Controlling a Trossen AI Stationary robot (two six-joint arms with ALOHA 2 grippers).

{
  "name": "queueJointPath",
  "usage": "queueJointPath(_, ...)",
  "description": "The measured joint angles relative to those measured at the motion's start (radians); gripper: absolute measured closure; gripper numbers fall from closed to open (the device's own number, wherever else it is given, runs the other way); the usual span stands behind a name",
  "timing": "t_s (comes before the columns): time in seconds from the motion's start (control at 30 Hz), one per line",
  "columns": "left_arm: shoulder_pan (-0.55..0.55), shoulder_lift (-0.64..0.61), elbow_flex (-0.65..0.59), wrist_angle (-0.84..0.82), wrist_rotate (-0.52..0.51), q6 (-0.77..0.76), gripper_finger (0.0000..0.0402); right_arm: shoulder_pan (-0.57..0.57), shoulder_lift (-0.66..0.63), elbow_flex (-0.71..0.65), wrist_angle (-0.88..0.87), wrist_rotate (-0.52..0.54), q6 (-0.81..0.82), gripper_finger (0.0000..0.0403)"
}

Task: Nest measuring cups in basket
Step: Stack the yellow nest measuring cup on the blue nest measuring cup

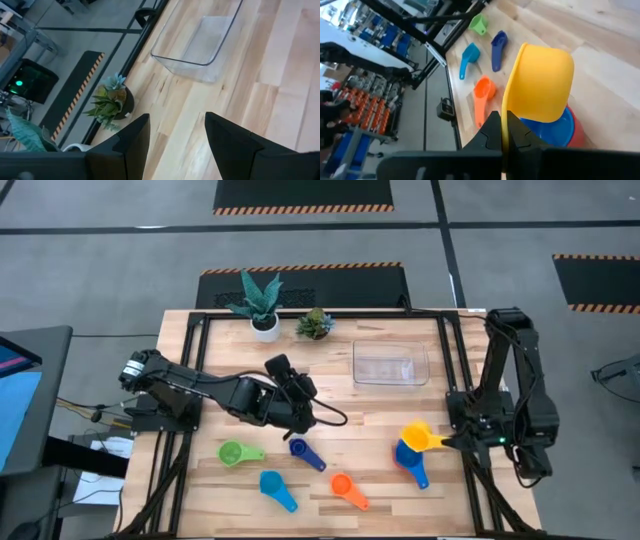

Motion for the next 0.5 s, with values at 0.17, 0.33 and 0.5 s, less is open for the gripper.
queueJointPath(0.17,0.000,0.000,0.000,0.000,0.001,-0.030,0.0216,-0.011,-0.019,0.000,0.003,0.043,0.013,0.0398)
queueJointPath(0.33,0.000,0.000,0.000,0.000,0.000,-0.040,0.0216,-0.092,-0.042,0.000,-0.002,0.105,0.012,0.0398)
queueJointPath(0.5,0.000,0.000,0.000,0.000,0.000,-0.040,0.0216,-0.205,-0.017,0.000,0.071,0.084,-0.017,0.0398)
